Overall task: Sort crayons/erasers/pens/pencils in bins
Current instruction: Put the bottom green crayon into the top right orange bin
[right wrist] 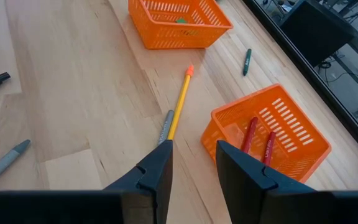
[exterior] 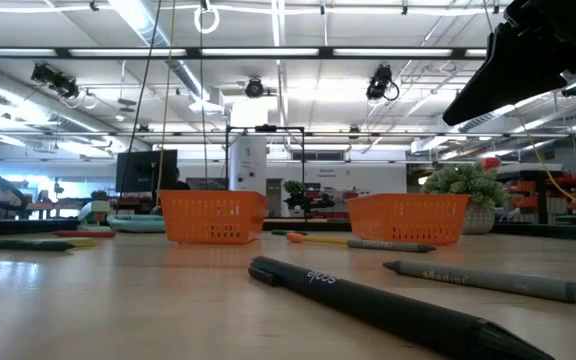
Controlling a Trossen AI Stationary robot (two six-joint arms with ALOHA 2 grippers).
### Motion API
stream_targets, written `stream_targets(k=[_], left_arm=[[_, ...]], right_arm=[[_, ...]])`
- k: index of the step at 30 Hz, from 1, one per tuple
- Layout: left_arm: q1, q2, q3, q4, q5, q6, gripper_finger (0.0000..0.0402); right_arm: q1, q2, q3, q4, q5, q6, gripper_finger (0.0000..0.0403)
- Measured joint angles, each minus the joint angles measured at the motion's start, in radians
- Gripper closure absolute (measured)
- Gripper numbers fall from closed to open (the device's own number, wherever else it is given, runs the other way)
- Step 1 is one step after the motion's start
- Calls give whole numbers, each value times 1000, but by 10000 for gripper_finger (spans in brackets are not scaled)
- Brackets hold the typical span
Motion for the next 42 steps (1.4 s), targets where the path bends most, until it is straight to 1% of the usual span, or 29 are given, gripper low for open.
stream_targets(k=[3,5,8,11,13,15,19,22,25,29,31,33,36,38,42], left_arm=[[9,-3,51,-17,-111,52,385],[19,-18,63,-8,-180,92,392],[47,-61,59,16,-228,122,396],[80,-117,26,67,-287,164,389],[105,-166,-10,132,-319,209,385],[134,-225,-68,229,-327,265,388],[201,-366,-244,463,-327,380,396],[264,-480,-401,639,-327,464,388],[336,-589,-537,762,-323,535,382],[429,-713,-649,772,-317,535,392],[465,-760,-687,775,-280,492,396],[492,-789,-719,786,-216,416,395],[509,-795,-768,779,-125,316,379],[502,-781,-804,776,-98,273,361],[488,-728,-859,767,-75,208,321]], right_arm=[[0,0,0,0,0,0,273],[0,0,0,0,0,0,274],[0,0,0,0,0,0,274],[0,0,0,0,2,0,274],[0,0,0,0,8,0,274],[0,0,0,1,10,0,274],[0,0,0,1,11,0,274],[0,0,0,2,20,0,274],[0,0,0,2,34,-1,274],[0,0,0,3,34,-1,274],[0,0,0,3,34,-1,274],[-1,0,0,4,37,-1,274],[-8,0,0,6,58,-1,274],[-16,0,0,9,60,-1,274],[-33,0,0,17,61,0,274]])
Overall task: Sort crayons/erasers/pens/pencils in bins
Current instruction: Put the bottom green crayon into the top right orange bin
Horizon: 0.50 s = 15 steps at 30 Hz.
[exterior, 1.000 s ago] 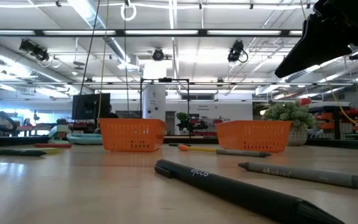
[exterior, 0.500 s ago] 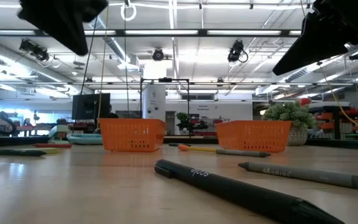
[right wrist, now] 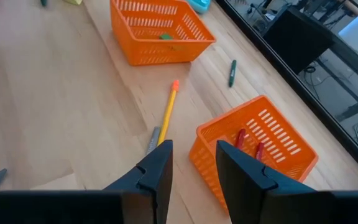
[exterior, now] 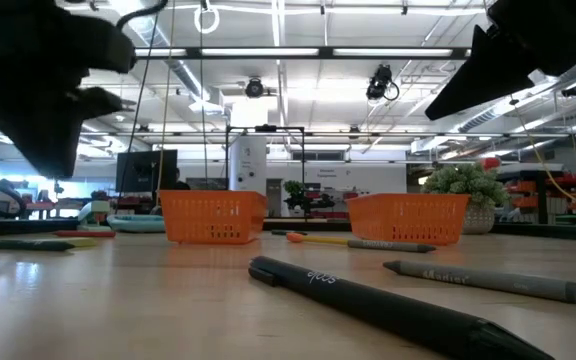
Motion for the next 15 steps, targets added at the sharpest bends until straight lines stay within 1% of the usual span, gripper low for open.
stream_targets(k=[3,6,12,15], left_arm=[[0,42,-1,-1,7,-8,295],[7,59,-1,-5,38,-8,277],[27,97,-1,-66,82,-35,257],[26,118,-1,-64,115,-40,249]], right_arm=[[-3,0,0,0,1,-9,274],[-14,0,0,2,1,-14,274],[-21,0,0,10,-10,0,274],[-17,0,0,10,-13,12,274]])
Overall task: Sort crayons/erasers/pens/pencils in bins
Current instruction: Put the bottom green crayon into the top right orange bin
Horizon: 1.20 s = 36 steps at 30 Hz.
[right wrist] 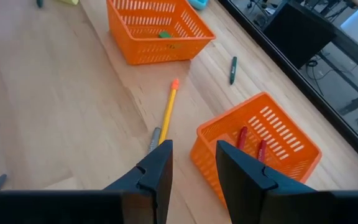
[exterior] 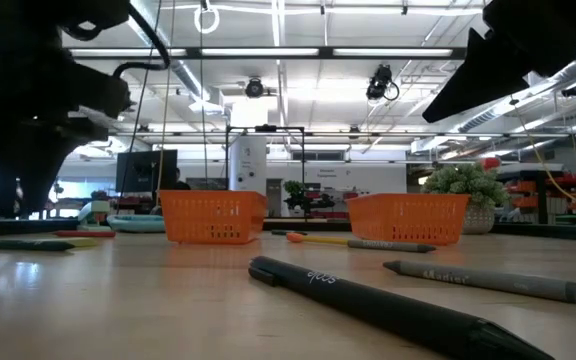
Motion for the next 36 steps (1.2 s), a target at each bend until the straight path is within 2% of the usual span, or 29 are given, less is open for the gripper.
stream_targets(k=[4,14,22,29,36], left_arm=[[2,34,0,-1,48,-18,243],[40,155,2,-3,49,-16,248],[65,181,4,-6,60,-8,252],[64,181,2,15,59,-16,290],[63,181,1,44,55,-23,357]], right_arm=[[-1,0,0,0,-1,20,274],[11,0,0,0,-8,57,274],[23,0,0,0,-11,72,274],[24,0,0,0,-11,72,274],[24,0,0,0,-11,72,274]])
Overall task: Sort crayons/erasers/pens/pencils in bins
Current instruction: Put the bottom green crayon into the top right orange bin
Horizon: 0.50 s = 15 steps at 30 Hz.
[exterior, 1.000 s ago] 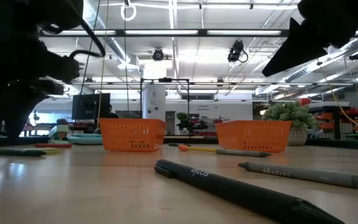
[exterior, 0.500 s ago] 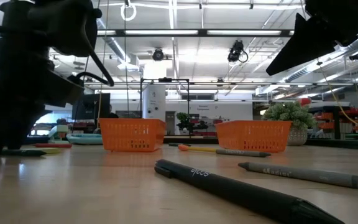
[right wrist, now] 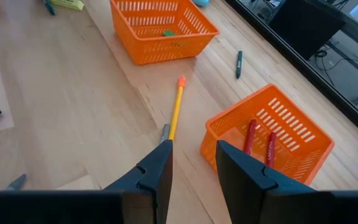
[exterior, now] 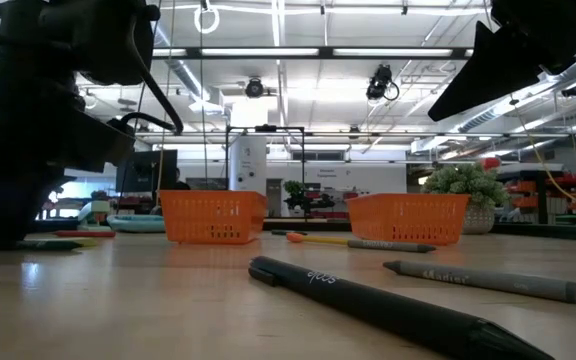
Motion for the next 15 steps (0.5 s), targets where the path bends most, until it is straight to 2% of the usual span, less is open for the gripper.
stream_targets(k=[5,11,15], left_arm=[[-4,1,0,-11,-6,-50,380],[-26,2,4,5,-25,-50,346],[-38,8,41,5,-41,-49,346]], right_arm=[[0,0,0,0,0,0,274],[0,0,0,0,0,-1,274],[0,0,0,0,0,-1,274]])
